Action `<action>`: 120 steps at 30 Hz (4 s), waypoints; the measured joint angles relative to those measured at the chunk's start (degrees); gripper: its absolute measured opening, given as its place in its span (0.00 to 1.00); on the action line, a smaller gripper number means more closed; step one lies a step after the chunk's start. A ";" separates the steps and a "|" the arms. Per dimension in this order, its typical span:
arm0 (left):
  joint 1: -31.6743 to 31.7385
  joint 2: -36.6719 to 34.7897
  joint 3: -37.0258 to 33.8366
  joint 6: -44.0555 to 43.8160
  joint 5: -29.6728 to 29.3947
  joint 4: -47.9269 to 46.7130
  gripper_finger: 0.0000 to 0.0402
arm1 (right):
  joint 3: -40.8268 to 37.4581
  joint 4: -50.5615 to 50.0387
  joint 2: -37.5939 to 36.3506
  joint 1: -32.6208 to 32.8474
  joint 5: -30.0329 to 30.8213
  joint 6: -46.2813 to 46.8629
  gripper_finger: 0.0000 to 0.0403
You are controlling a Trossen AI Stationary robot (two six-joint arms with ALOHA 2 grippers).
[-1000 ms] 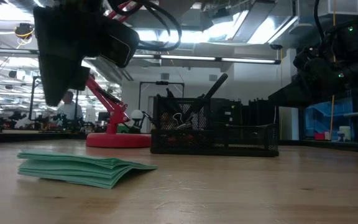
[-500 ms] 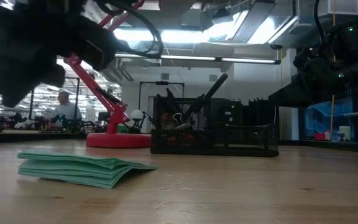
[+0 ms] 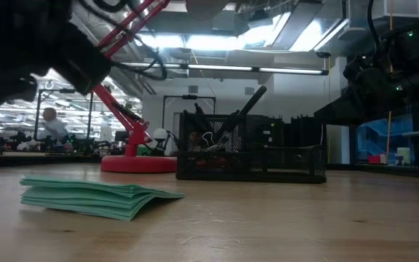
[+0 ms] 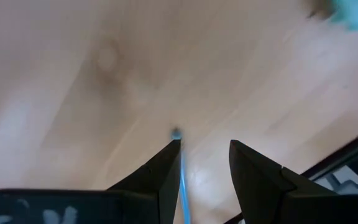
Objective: Pick and place office supplies into organizer
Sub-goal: Put the blue pencil into the black desk organizer
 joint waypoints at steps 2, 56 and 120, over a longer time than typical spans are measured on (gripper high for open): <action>-0.86 0.70 0.00 -1.60 0.17 -0.39 0.32 | 0.00 0.02 0.00 0.01 -0.01 0.07 0.47; -2.24 11.91 0.04 0.70 3.53 -2.53 0.16 | 0.00 -0.02 0.00 0.02 0.00 1.57 0.47; -0.10 -15.89 6.75 36.69 -43.40 17.98 0.04 | 0.00 1.05 -0.04 0.01 -0.01 -0.20 0.47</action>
